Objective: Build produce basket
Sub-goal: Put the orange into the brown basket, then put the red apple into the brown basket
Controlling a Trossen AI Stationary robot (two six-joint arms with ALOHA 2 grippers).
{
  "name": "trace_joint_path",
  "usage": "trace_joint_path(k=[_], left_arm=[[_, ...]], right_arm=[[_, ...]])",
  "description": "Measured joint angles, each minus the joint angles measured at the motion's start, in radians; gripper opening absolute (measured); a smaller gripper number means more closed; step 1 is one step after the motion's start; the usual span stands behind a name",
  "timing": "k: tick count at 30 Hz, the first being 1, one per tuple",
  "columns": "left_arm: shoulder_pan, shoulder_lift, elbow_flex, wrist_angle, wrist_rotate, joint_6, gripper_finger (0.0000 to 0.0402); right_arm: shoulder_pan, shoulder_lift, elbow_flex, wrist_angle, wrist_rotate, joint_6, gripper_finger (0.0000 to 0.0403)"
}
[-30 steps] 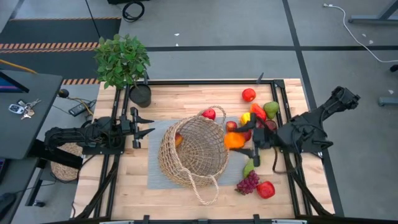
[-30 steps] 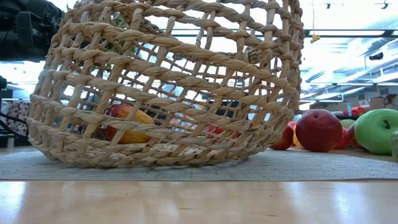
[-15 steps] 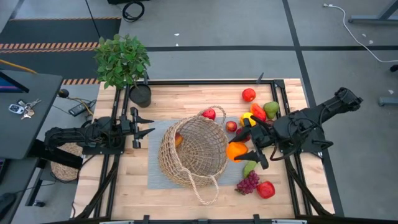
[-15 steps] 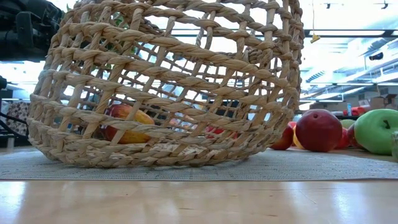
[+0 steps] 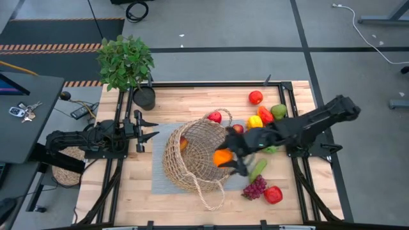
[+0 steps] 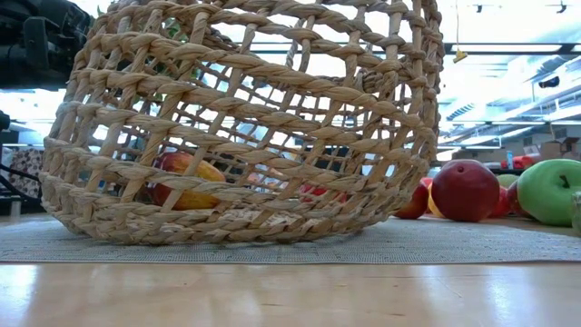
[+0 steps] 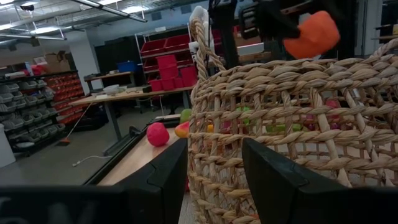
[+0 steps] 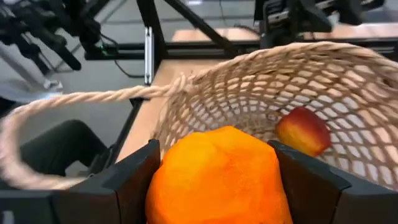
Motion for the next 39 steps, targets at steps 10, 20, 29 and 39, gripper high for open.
trace_joint_path(k=[10,20,29,39], left_arm=[[0.0,0.0,0.0,0.0,0.0,0.0,0.016],[0.0,0.0,0.0,0.0,0.0,0.0,0.016],[0.0,0.0,0.0,0.0,0.0,0.0,0.016],[0.0,0.0,0.0,0.0,0.0,0.0,0.016]], right_arm=[[-0.142,0.331,0.237,-0.119,-0.072,-0.081,0.0288],[-0.196,0.404,0.24,-0.156,-0.196,-0.121,0.0315],[-0.146,0.356,0.241,-0.201,-0.182,-0.203,0.0359],[-0.077,0.099,0.241,-0.323,-0.102,-0.225,0.0365]])
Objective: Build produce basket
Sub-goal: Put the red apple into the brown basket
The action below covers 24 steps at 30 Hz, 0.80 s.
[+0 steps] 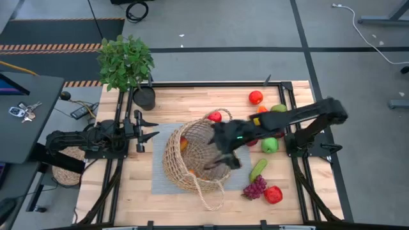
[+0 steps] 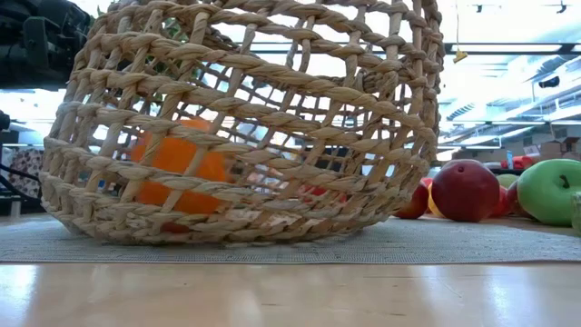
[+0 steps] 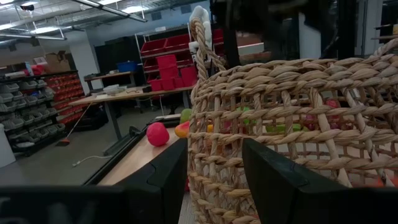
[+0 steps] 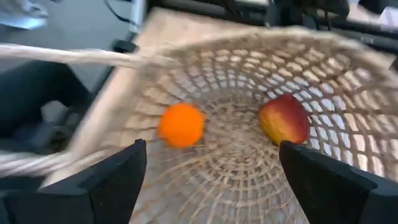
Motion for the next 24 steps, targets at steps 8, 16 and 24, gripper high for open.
trace_joint_path(k=[8,16,24], left_arm=[[0.0,0.0,0.0,0.0,0.0,0.0,0.016],[0.0,0.0,0.0,0.0,0.0,0.0,0.016],[0.0,0.0,0.0,0.0,0.0,0.0,0.016]], right_arm=[[0.222,-0.219,-0.071,-0.235,0.233,0.127,0.0346],[0.377,-0.373,-0.416,-0.196,0.296,0.365,0.0346],[0.599,-0.332,-0.688,0.045,0.246,0.444,0.0346]])
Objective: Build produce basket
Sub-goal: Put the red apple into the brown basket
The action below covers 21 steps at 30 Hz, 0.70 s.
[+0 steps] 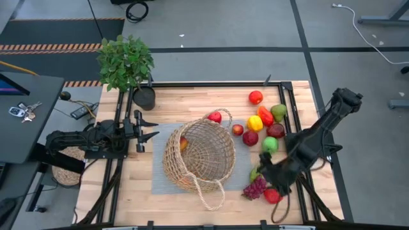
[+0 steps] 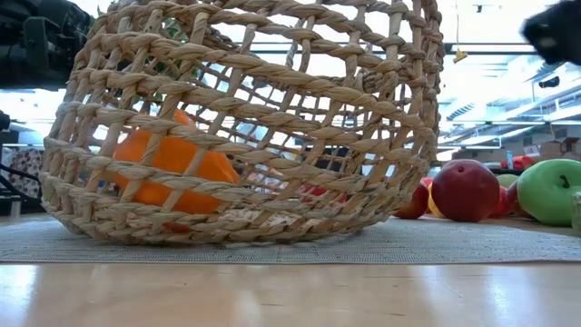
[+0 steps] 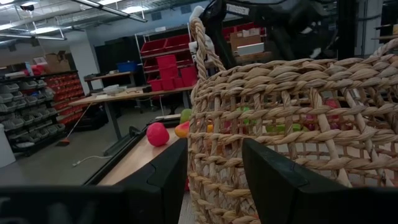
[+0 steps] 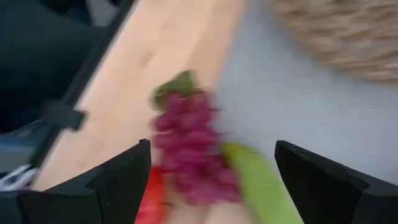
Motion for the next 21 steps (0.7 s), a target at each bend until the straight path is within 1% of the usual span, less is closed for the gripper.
trace_joint_path(k=[6,9,11,16,18,21], left_arm=[[0.0,0.0,0.0,0.0,0.0,0.0,0.016],[0.0,0.0,0.0,0.0,0.0,0.0,0.016],[0.0,0.0,0.0,0.0,0.0,0.0,0.016],[0.0,0.0,0.0,0.0,0.0,0.0,0.016],[0.0,0.0,0.0,0.0,0.0,0.0,0.016],[0.0,0.0,0.0,0.0,0.0,0.0,0.016]], right_arm=[[0.161,0.117,0.031,-0.007,-0.003,0.087,0.0345],[0.229,0.182,0.072,-0.003,0.009,0.074,0.0345],[0.264,0.217,0.091,-0.003,0.049,0.05,0.0345],[0.303,0.274,0.096,-0.036,0.181,0.006,0.035],[0.305,0.288,0.096,-0.043,0.187,0.007,0.0357],[0.306,0.302,0.096,-0.043,0.163,0.029,0.037]])
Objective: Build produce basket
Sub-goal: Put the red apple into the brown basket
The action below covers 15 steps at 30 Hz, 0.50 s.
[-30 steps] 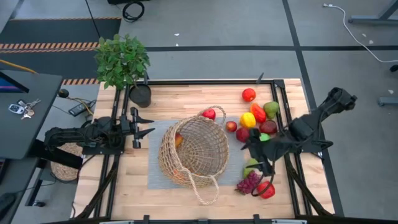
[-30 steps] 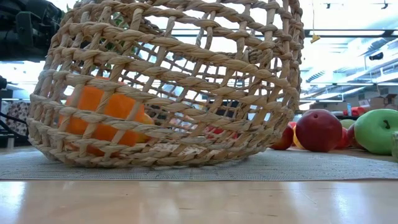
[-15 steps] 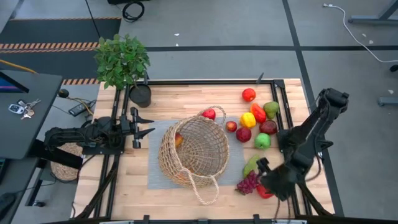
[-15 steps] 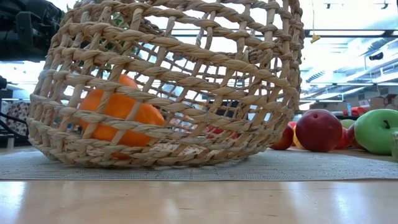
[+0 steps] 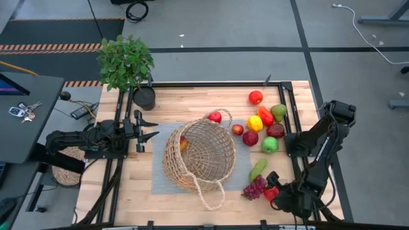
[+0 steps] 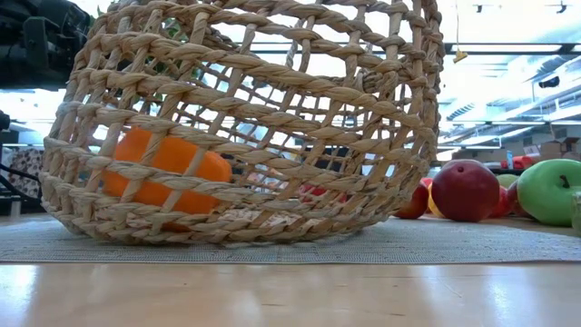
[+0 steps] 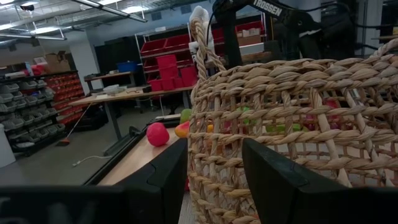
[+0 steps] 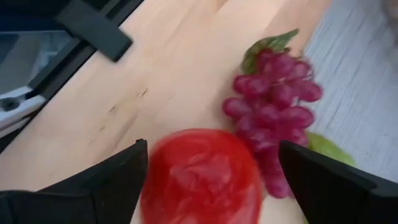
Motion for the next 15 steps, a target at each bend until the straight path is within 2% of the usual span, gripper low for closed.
trace_joint_path(k=[8,15], left_arm=[[0.0,0.0,0.0,0.0,0.0,0.0,0.016],[0.0,0.0,0.0,0.0,0.0,0.0,0.016]], right_arm=[[-0.006,0.051,0.0,-0.073,-0.008,0.091,0.0397],[-0.008,0.123,0.002,-0.072,-0.047,0.077,0.0387]])
